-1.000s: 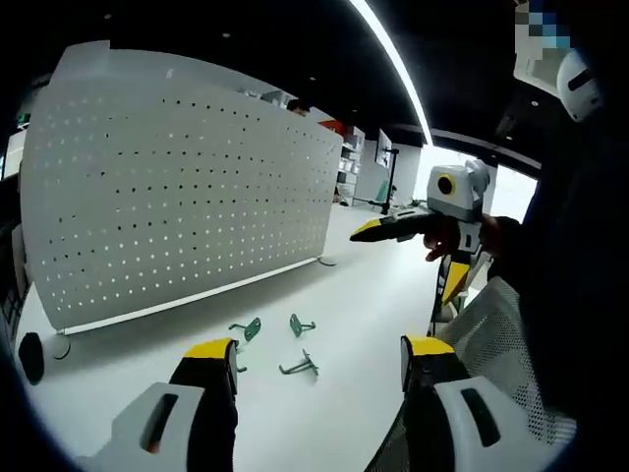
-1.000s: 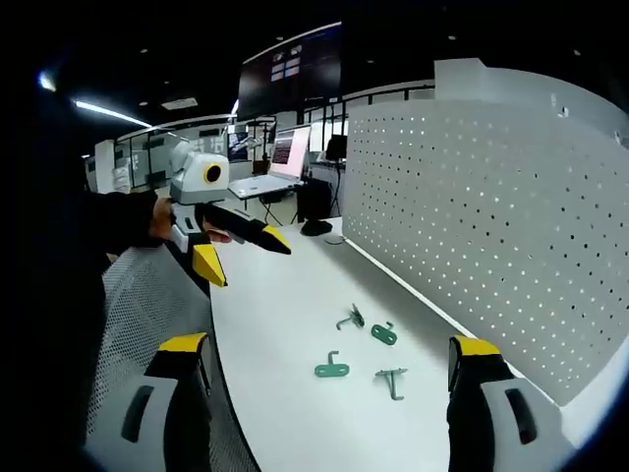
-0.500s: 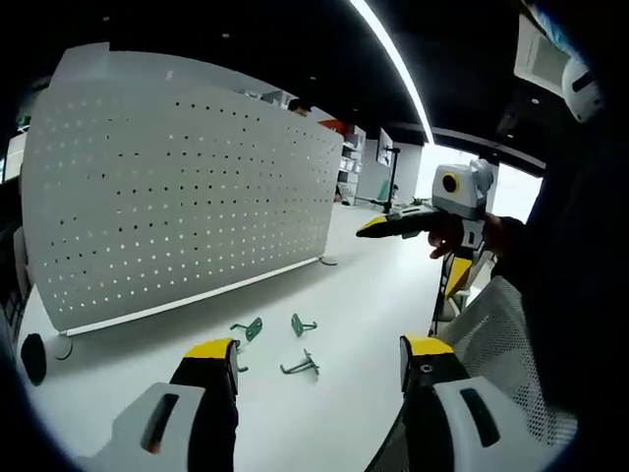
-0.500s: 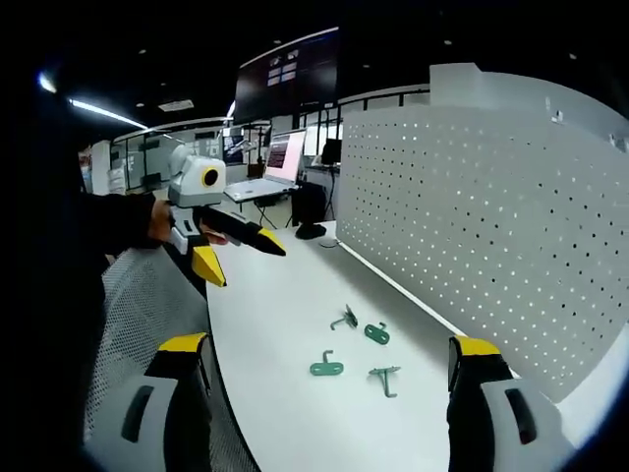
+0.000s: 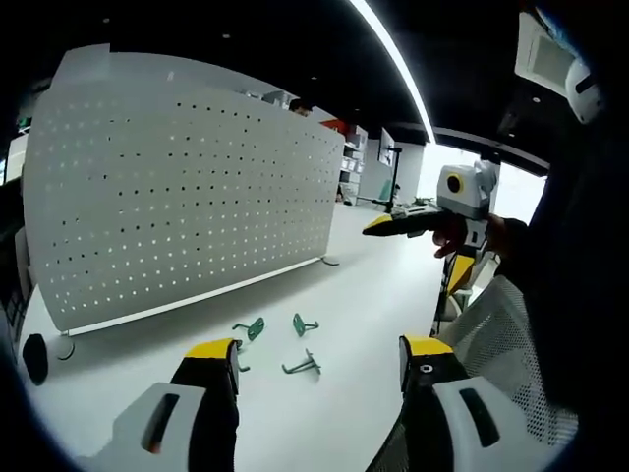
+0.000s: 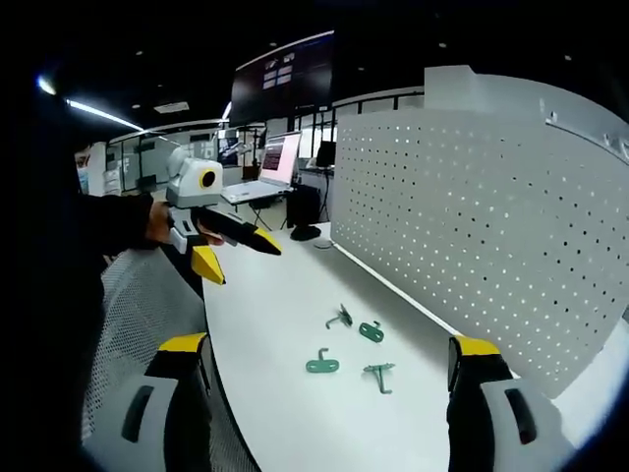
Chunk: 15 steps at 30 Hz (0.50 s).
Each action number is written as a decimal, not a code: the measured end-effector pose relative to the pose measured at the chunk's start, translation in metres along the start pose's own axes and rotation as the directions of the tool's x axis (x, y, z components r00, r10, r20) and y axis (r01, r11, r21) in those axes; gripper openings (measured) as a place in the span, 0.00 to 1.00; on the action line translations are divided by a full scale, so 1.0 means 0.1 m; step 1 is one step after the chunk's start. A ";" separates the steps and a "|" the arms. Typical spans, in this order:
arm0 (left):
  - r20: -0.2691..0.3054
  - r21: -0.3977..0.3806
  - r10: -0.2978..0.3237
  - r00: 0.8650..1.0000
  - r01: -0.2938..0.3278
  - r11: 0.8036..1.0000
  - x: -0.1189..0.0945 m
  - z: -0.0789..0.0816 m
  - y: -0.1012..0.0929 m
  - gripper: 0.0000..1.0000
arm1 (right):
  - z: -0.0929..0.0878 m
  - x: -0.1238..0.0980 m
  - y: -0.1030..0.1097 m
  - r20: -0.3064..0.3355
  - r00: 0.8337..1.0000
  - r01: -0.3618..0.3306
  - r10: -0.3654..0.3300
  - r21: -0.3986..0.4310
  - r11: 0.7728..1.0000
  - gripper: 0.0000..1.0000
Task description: Insert the hook assembly into the mounting plate slot until the hook locks in place.
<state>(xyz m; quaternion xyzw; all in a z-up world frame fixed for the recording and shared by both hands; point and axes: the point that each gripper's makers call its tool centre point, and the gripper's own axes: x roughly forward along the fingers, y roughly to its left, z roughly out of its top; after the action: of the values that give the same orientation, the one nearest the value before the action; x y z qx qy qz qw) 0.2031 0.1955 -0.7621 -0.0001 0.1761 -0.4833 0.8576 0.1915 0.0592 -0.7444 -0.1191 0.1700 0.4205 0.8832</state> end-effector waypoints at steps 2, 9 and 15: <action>0.000 0.000 -0.001 1.000 0.001 1.000 0.00 0.00 0.00 0.68 | 0.00 -0.01 0.00 0.000 1.000 0.002 -0.002 0.002 1.000 0.97; -0.007 0.001 -0.007 1.000 0.007 1.000 0.01 -0.02 -0.01 0.68 | 0.01 -0.04 -0.01 0.001 1.000 0.012 -0.012 0.000 1.000 0.97; -0.009 0.001 -0.010 1.000 0.010 1.000 0.02 -0.02 -0.02 0.68 | 0.00 -0.03 -0.01 -0.006 1.000 0.010 -0.010 -0.005 1.000 0.97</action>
<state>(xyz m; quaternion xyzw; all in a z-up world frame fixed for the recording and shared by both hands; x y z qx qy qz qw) 0.2022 0.1934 -0.7640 0.0014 0.1796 -0.4875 0.8545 0.1906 0.0561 -0.7428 -0.1235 0.1709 0.4163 0.8844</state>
